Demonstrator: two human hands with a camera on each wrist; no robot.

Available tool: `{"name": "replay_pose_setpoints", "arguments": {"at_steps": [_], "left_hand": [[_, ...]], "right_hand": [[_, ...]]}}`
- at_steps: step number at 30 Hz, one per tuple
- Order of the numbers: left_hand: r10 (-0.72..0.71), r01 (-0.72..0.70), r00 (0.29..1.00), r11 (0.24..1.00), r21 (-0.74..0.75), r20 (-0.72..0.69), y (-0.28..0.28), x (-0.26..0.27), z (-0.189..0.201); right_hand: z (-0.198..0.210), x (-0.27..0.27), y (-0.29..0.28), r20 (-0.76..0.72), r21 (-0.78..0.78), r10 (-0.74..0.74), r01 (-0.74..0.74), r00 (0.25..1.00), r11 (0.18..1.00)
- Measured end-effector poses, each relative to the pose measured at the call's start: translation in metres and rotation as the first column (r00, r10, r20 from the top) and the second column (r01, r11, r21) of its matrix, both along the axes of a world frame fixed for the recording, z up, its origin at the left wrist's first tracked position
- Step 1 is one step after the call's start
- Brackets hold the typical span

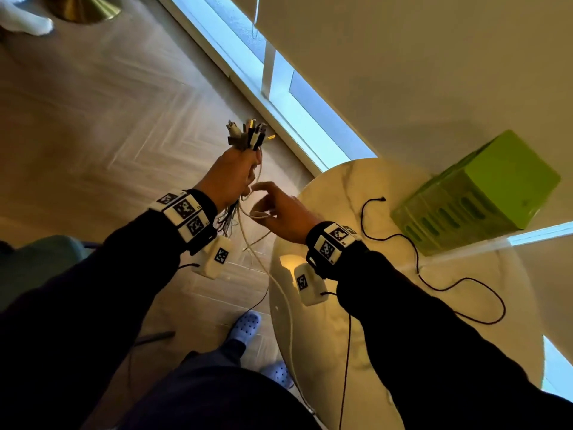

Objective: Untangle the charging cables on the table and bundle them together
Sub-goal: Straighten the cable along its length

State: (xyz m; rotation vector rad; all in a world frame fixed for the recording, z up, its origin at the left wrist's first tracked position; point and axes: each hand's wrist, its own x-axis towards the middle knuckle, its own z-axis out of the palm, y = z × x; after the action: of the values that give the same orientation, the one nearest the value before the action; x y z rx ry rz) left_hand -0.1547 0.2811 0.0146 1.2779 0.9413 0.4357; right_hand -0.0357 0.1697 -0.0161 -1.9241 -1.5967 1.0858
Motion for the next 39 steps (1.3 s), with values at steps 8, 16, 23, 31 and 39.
{"name": "replay_pose_setpoints", "arguments": {"at_steps": [8, 16, 23, 31, 39], "left_hand": [[0.186, -0.109, 0.948, 0.952, 0.288, -0.256, 0.019, -0.007, -0.023], [0.202, -0.175, 0.952, 0.976, 0.133, -0.231, 0.031, -0.01, -0.047], [0.245, -0.189, 0.944, 0.951, 0.245, -0.223, 0.045, -0.015, -0.019], [0.302, -0.264, 0.94, 0.938, 0.224, -0.159, 0.042, -0.039, -0.018], [0.341, -0.34, 0.93, 0.94, -0.032, 0.138, 0.049, -0.062, -0.006]], "right_hand": [[0.004, -0.006, -0.018, -0.143, 0.123, 0.004, 0.014, 0.99, 0.992], [-0.018, 0.011, -0.029, -0.298, 0.006, -0.33, 0.347, 0.896, 0.938], [-0.056, 0.003, -0.017, 0.112, 0.038, -0.181, 0.178, 0.977, 0.983], [0.027, -0.01, 0.062, -0.274, 0.342, -0.13, 0.223, 0.953, 0.913], [-0.04, 0.006, 0.035, 0.299, -0.339, 0.089, 0.019, 0.95, 0.94]]}}
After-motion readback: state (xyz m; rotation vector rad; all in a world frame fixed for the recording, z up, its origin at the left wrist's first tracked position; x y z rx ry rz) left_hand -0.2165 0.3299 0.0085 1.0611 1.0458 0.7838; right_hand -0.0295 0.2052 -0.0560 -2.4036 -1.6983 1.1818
